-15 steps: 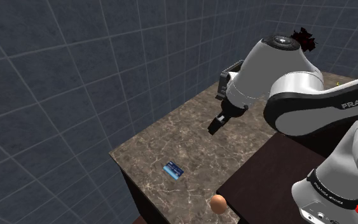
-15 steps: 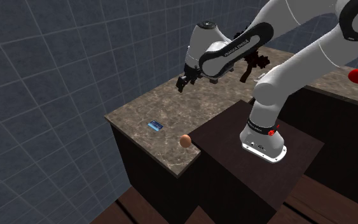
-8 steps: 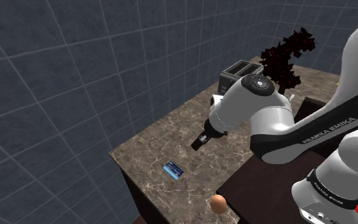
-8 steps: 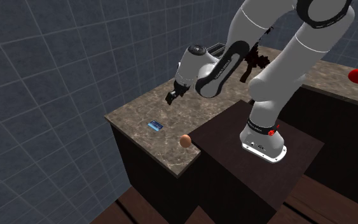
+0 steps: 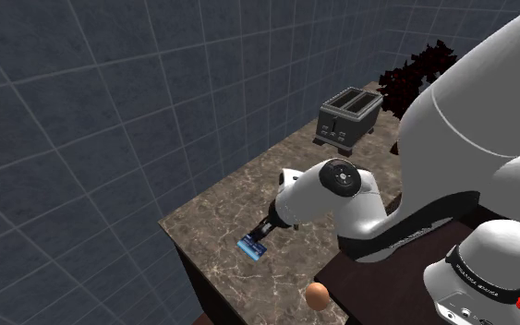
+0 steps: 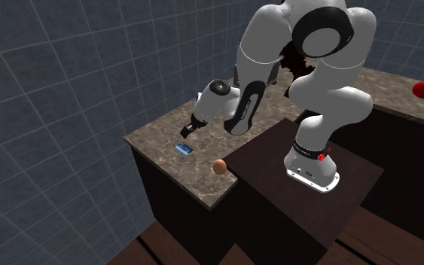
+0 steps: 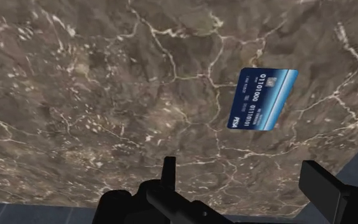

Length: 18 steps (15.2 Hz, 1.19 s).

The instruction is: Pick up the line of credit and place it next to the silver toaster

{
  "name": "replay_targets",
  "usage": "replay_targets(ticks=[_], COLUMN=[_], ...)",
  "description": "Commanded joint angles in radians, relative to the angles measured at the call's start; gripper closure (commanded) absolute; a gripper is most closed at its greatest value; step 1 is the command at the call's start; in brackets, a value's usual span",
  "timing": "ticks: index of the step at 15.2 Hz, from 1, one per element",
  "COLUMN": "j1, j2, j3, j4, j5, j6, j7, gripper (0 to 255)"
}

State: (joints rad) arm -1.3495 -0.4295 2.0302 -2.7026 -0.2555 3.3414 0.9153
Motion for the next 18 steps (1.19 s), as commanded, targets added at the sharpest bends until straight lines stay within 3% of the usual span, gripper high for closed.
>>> replay_targets(ticks=[1,3,11,18], j1=[-0.133,-0.186,-0.319,-0.328], j2=[-0.094,-0.187,-0.317,-0.325], j3=[0.159,0.232,0.342,0.348], j4=[0.064,0.127,0.238,0.246], j5=[0.012,0.029,0.021,0.02], j6=[0.061,0.104,0.154,0.156], j7=[0.051,0.091,0.128,0.13], gripper=[0,0,0,0])
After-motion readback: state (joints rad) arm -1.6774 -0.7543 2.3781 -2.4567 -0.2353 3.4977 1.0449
